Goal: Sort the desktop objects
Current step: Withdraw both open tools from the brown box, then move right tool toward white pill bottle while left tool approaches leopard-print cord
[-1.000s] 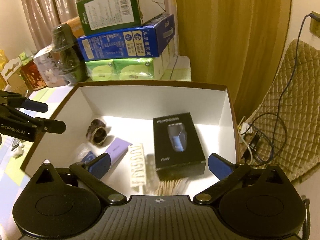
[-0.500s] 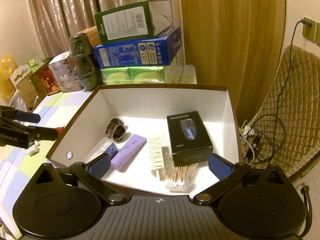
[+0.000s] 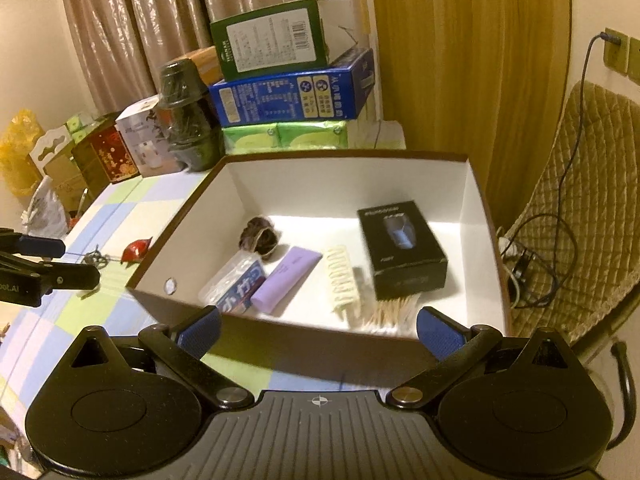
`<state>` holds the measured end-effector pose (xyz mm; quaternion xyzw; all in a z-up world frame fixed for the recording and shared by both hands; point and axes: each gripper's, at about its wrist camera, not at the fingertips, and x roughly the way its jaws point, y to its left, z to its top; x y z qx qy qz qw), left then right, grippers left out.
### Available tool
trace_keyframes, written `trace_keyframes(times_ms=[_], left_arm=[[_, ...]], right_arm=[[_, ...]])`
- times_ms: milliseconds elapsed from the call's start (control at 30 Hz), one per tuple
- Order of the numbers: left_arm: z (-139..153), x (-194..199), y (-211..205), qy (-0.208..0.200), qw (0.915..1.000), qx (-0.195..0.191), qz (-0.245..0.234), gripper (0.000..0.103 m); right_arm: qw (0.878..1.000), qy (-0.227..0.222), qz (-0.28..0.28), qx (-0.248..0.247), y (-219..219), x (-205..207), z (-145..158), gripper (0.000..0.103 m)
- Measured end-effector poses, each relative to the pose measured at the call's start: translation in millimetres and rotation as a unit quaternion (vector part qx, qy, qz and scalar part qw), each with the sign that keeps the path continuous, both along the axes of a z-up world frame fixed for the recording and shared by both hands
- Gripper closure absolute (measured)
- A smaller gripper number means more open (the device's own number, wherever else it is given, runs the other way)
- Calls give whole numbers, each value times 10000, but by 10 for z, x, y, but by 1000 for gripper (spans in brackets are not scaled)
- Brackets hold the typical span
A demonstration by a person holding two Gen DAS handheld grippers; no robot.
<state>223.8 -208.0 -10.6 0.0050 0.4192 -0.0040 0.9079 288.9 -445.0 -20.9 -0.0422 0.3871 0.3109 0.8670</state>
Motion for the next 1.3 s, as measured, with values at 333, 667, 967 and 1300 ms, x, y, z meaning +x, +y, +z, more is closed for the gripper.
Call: trace_keyframes(times_ms=[333, 667, 967, 1300], left_arm=[[-54, -325, 284, 143, 9999, -61, 5, 15], [-114, -598, 724, 397, 9992, -91, 36, 15], [-131, -797, 1207, 524, 9983, -95, 227, 15], [-145, -1015, 1749, 596, 9970, -90, 479, 15]], right_arm=[[9997, 183, -123, -100, 180, -377, -47, 2], [9986, 483, 75, -186, 658, -705, -135, 2], [9968, 689, 387, -115, 1168, -944, -215, 2], [9945, 819, 632, -138, 1768, -1139, -331, 2]])
